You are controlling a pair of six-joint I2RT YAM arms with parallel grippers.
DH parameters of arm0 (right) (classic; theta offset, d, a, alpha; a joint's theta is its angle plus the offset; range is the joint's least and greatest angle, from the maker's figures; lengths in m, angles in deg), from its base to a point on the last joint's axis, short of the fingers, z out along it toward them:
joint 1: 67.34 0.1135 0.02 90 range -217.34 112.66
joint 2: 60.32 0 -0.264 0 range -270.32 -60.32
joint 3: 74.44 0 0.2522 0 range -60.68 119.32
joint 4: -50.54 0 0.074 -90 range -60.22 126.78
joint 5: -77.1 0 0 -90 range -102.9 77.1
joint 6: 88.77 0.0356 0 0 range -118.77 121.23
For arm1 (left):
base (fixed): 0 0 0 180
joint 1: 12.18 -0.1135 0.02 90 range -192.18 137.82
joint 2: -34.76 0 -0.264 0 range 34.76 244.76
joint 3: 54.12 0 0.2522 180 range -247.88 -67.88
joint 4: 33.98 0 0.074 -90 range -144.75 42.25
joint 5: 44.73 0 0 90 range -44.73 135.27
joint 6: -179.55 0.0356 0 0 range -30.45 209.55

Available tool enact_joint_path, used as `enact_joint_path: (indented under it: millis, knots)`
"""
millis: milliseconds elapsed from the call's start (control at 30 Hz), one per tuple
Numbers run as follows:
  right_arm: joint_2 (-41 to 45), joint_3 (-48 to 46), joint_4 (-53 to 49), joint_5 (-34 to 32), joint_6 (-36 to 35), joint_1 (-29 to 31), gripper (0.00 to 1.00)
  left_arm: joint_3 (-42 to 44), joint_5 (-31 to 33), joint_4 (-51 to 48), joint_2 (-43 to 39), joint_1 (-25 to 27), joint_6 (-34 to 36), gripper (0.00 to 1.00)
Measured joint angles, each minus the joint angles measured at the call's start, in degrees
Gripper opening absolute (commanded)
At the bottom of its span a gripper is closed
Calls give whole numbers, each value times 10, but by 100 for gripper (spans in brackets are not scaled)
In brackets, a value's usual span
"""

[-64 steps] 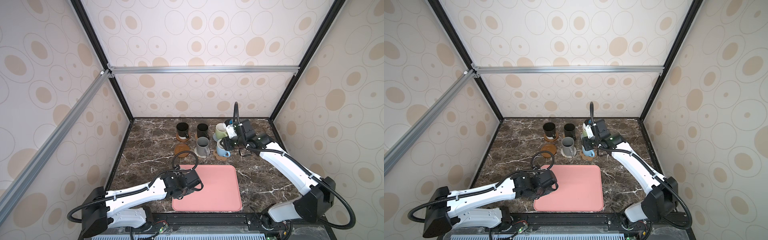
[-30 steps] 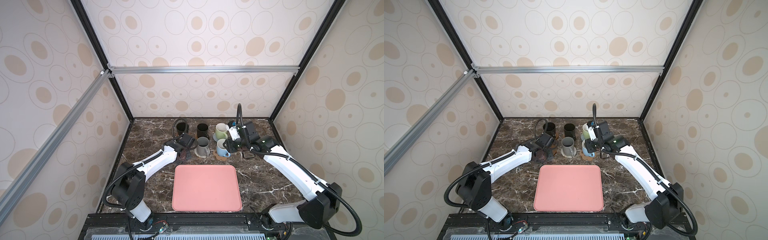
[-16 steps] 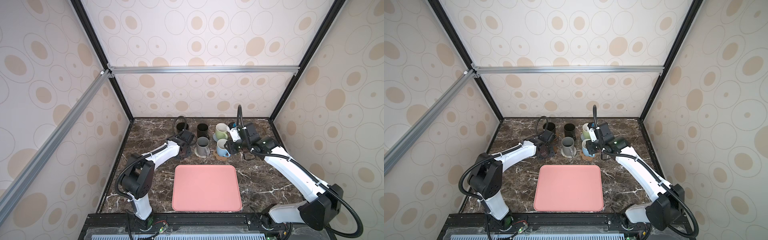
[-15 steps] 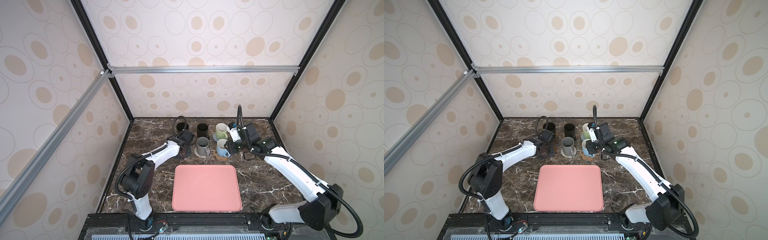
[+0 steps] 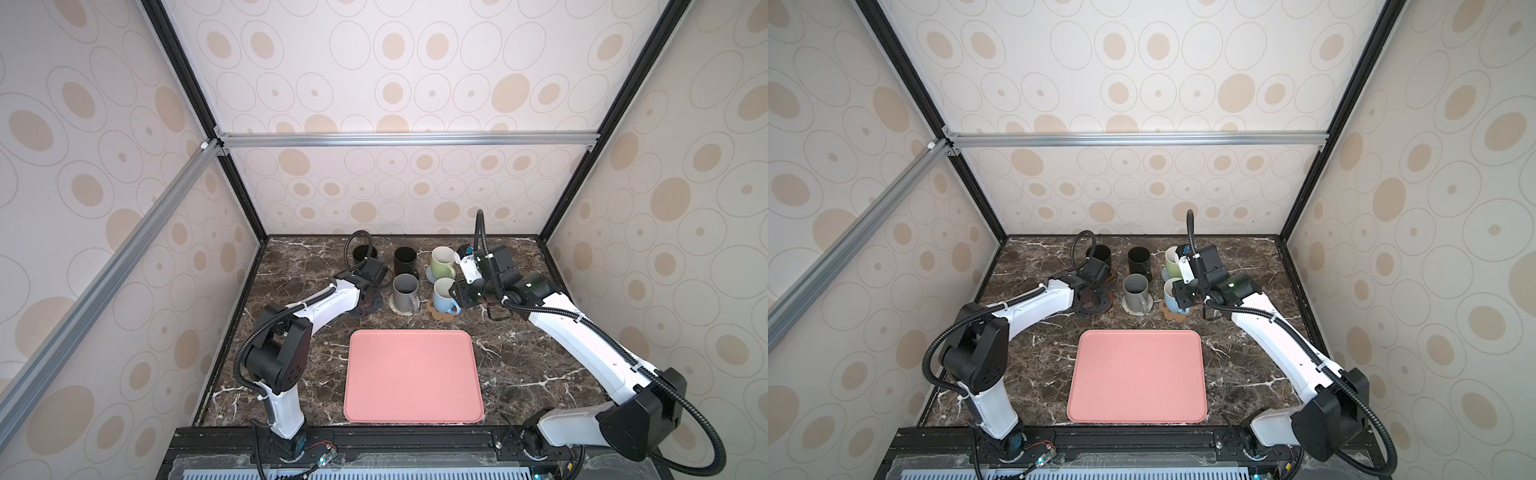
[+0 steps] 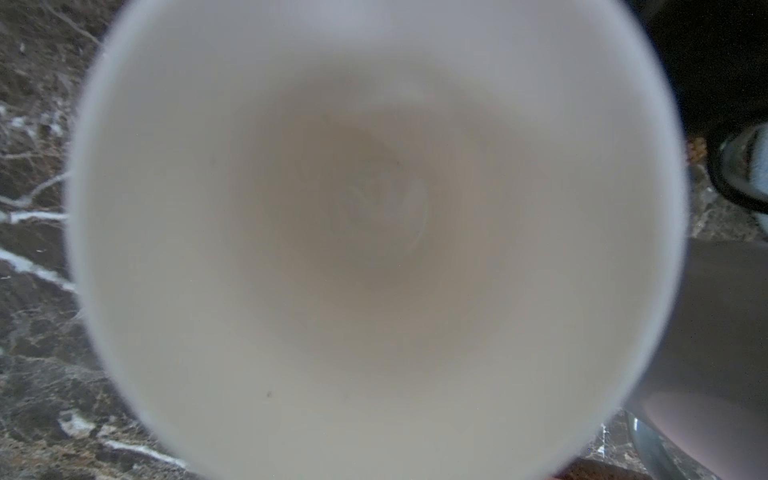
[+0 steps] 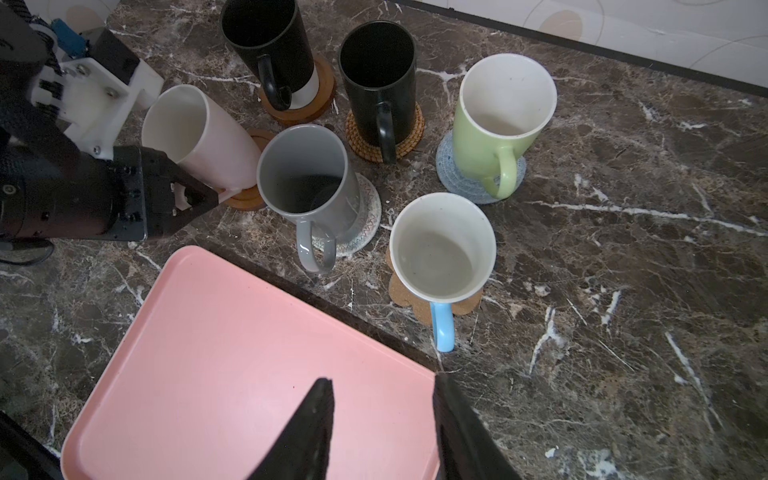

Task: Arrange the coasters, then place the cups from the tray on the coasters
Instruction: 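Lower the white mug onto the wooden coaster with the left gripper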

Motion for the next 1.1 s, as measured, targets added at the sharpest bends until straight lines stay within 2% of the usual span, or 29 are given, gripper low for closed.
enact_joint_path:
  millis: [533, 1100]
  knots:
    - [0, 0, 0, 0, -2, -3, 43, -2, 4, 5, 0, 0, 3, 38]
    - [-2, 0, 0, 0, -2, -4, 43, -2, 6, 8, -22, 2, 0, 38]
